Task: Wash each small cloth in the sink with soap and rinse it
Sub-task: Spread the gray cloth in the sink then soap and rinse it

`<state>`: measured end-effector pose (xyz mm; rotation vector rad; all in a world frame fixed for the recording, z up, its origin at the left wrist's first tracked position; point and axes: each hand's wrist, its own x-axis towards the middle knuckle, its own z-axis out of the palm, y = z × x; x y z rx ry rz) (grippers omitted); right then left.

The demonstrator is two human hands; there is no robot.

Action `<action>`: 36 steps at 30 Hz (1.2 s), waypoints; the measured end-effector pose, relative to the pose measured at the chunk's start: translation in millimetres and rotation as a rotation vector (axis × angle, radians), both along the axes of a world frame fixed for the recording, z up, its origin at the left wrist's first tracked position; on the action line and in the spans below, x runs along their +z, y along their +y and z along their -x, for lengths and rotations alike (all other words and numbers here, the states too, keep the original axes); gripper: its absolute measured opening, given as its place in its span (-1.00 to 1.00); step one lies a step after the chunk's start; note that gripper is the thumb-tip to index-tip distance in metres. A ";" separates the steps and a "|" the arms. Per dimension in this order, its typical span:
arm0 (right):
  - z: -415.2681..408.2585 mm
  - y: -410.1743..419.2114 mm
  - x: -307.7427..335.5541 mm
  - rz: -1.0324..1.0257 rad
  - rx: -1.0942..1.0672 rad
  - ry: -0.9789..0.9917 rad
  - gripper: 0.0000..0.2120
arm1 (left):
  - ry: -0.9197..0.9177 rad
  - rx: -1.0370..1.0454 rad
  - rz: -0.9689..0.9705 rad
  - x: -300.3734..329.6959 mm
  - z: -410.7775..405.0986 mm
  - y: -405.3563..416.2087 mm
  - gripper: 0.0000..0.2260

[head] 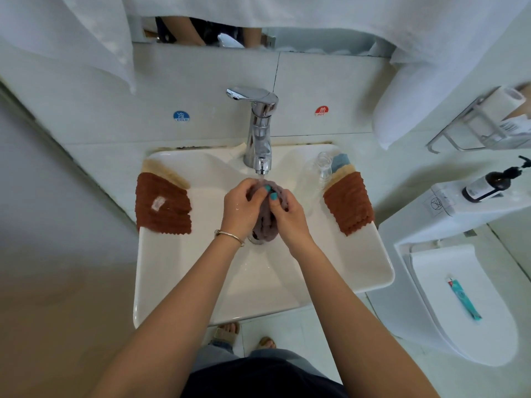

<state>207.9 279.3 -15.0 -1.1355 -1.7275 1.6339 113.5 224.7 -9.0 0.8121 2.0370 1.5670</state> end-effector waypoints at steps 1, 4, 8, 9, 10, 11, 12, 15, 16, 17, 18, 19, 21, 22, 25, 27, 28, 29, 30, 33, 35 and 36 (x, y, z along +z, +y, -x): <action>1.1 0.7 0.7 -0.035 0.031 0.002 -0.91 | 0.015 0.014 0.010 -3.8 2.7 -4.2 -0.95; 8.8 2.0 4.9 -0.064 -0.017 0.027 -0.93 | 0.061 -0.011 0.107 -16.8 11.7 -13.6 -0.87; 17.8 -3.2 8.1 0.082 -0.117 0.190 -0.85 | -0.114 -0.028 0.030 -20.7 2.7 -10.5 -0.83; 19.5 -5.2 5.6 0.106 -0.125 0.202 -0.85 | -0.143 0.003 -0.019 -19.7 -2.0 -7.8 -0.85; 21.0 -7.8 2.0 0.125 -0.127 0.203 -0.87 | -0.162 0.043 -0.072 -19.0 -6.1 -4.1 -0.87; 22.0 -9.9 -1.3 0.108 -0.121 0.165 -0.89 | -0.172 0.083 -0.117 -19.4 -9.5 -0.5 -0.89; 22.8 -10.9 -4.4 0.061 -0.104 0.093 -0.89 | -0.185 0.117 -0.150 -19.2 -13.0 1.8 -0.91; 22.7 -12.5 -7.6 -0.047 -0.026 -0.113 -0.84 | -0.201 0.190 -0.172 -24.0 -18.1 4.7 -0.93; 22.7 -13.3 -7.3 -0.037 -0.042 -0.107 -0.82 | -0.171 0.203 -0.150 -25.1 -18.0 5.1 -0.93; 22.9 -13.3 -7.2 -0.005 -0.077 -0.061 -0.79 | -0.130 0.210 -0.120 -26.3 -17.2 5.9 -0.93; 23.7 -13.3 -6.0 0.028 -0.116 -0.005 -0.77 | -0.098 0.216 -0.095 -26.0 -16.8 6.9 -0.92; 25.5 -12.8 -5.8 0.035 -0.143 0.034 -0.75 | -0.088 0.228 -0.080 -26.1 -16.6 8.7 -0.90; 29.9 -11.4 -6.9 0.025 -0.155 0.058 -0.74 | -0.111 0.265 -0.083 -25.5 -17.0 13.4 -0.84; 32.1 -10.2 -8.1 0.027 -0.150 0.056 -0.74 | -0.133 0.274 -0.102 -25.6 -17.2 15.6 -0.81; 37.6 -4.1 -14.2 -0.005 -0.128 0.014 -0.74 | -0.205 0.250 -0.181 -28.4 -16.8 21.3 -0.80; 39.0 -0.8 -13.6 -0.019 -0.132 0.007 -0.67 | -0.208 0.280 -0.155 -25.8 -15.8 26.9 -0.78; 40.0 1.0 -11.8 -0.026 -0.136 -0.007 -0.65 | -0.209 0.301 -0.131 -24.0 -15.3 29.5 -0.73; 41.0 3.0 -10.1 -0.043 -0.132 -0.042 -0.63 | -0.202 0.315 -0.107 -23.1 -14.6 32.3 -0.70; 41.3 4.7 -8.7 -0.069 -0.124 -0.082 -0.61 | -0.190 0.318 -0.072 -22.5 -13.5 34.6 -0.67; 42.8 10.2 -6.0 -0.102 -0.095 -0.146 -0.59 | -0.183 0.331 -0.063 -22.7 -6.4 38.0 -0.62; 43.7 13.5 -2.5 -0.073 -0.071 -0.176 -0.56 | -0.128 0.320 -0.027 -22.6 -3.5 38.1 -0.59; 43.3 14.0 -2.2 -0.076 -0.053 -0.197 -0.55 | -0.103 0.314 0.013 -21.3 -3.4 37.6 -0.58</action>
